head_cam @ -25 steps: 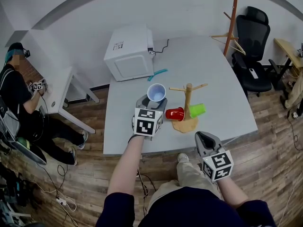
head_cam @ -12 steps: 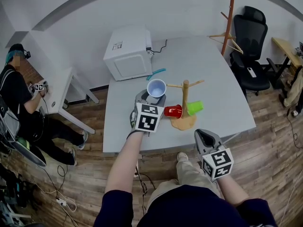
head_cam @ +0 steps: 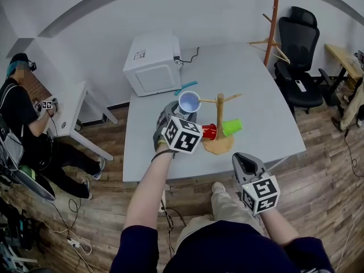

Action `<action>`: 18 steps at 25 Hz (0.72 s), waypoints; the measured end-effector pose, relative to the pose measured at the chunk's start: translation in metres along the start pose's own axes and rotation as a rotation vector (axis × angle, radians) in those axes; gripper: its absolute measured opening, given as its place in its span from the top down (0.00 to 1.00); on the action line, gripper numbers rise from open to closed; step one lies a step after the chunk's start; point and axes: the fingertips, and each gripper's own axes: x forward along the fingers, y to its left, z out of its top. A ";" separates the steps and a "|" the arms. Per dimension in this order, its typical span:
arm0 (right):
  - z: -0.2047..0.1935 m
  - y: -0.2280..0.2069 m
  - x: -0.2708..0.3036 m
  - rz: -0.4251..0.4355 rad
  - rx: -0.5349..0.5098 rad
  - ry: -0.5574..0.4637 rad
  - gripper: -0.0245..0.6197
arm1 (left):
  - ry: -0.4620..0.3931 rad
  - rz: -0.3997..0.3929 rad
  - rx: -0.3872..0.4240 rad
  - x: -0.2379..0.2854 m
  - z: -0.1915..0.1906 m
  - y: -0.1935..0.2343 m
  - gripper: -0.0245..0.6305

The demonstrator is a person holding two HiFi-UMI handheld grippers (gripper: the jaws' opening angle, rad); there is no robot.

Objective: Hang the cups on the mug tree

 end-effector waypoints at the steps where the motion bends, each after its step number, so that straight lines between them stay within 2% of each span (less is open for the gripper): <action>1: 0.001 0.000 -0.001 0.001 0.000 -0.002 0.91 | 0.010 0.006 0.013 0.000 0.001 0.001 0.56; 4: 0.000 0.001 -0.002 0.003 0.000 -0.005 0.91 | 0.040 0.028 0.071 0.000 0.004 0.003 0.56; 18: -0.002 0.003 -0.009 -0.006 0.006 -0.014 0.91 | 0.137 0.159 0.437 -0.007 0.028 0.006 0.56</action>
